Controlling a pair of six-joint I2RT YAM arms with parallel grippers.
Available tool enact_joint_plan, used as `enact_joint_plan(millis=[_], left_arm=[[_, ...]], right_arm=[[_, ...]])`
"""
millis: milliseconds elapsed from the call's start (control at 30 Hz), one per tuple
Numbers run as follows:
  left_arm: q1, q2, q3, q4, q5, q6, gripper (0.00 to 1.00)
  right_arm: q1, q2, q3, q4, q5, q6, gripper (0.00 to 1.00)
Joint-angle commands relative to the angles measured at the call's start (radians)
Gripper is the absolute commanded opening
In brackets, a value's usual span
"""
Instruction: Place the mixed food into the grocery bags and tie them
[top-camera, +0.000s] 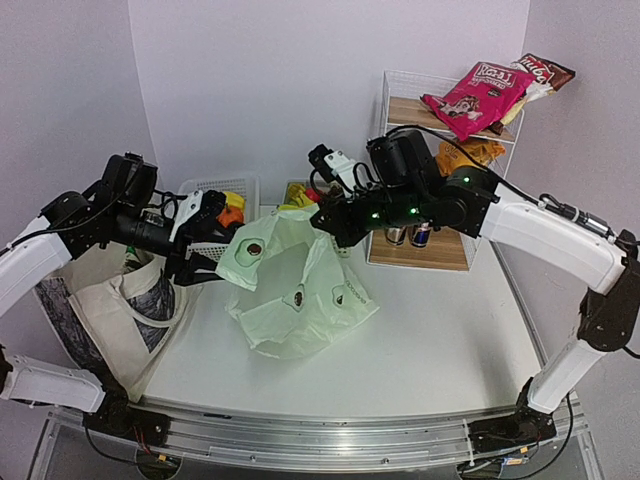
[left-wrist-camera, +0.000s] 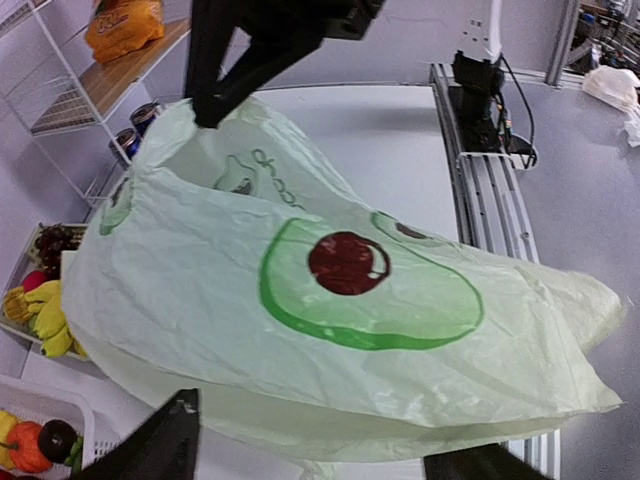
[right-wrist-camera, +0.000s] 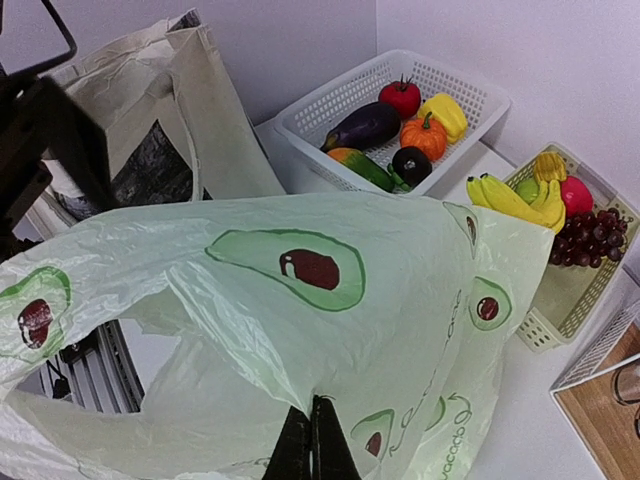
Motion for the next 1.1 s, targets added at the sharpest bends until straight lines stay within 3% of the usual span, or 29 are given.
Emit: enact_joint_plan(millis=[0,333,633,833,1067], left_arm=[[0.001,-0.017,-0.023,-0.006,0.122,0.059,0.59],[-0.027,0.05,-0.031,0.046,0.225,0.157,0.63],[-0.082,0.033,-0.062,0.223,0.186,0.093,0.62],[-0.09,0.023,-0.095,0.28,0.154,0.137,0.66],[-0.175,0.064,-0.103,0.299,0.121,0.208,0.65]], right_arm=[[0.001,0.015,0.047,0.015,0.016,-0.014,0.0],[-0.005,0.066,0.109,0.022,0.009,-0.008,0.0],[-0.008,0.13,0.166,0.036,0.136,0.067,0.0],[-0.007,0.151,0.17,0.058,0.222,0.149,0.0],[-0.008,0.175,0.2,0.063,0.296,0.211,0.0]])
